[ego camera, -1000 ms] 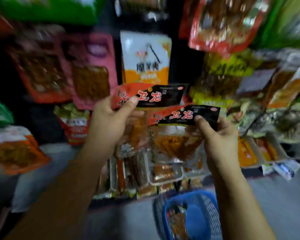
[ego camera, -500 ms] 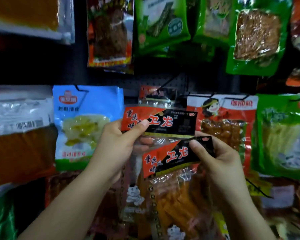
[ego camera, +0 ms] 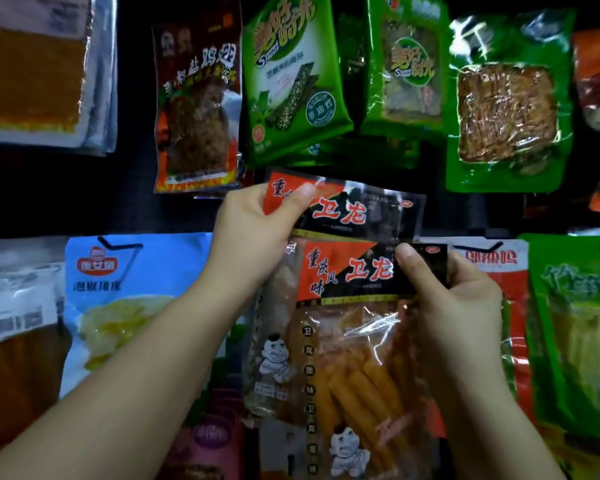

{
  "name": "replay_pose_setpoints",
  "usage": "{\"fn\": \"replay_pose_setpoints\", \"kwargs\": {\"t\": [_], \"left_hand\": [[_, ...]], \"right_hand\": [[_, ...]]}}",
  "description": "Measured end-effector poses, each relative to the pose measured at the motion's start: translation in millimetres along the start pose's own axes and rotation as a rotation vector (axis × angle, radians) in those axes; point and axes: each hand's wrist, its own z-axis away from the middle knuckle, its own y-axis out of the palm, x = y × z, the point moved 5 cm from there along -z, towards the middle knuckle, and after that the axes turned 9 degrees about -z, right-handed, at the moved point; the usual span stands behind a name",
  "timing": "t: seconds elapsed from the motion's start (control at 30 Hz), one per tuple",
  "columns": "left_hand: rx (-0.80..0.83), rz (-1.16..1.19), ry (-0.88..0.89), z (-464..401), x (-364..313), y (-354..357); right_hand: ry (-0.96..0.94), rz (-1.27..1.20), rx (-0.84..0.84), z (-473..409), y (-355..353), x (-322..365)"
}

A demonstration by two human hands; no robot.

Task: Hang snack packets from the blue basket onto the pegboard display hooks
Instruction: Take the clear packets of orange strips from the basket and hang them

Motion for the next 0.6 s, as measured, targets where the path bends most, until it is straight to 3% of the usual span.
{"fn": "replay_pose_setpoints", "kwargs": {"t": [0.37, 0.6], "left_hand": [[-0.018, -0.035, -0.083, -22, 9, 8], [-0.030, -0.051, -0.031, -20, 13, 5]], "right_hand": [[0.049, -0.023, -0.013, -16, 15, 0], [0.085, -0.054, -0.025, -17, 17, -9]]}}
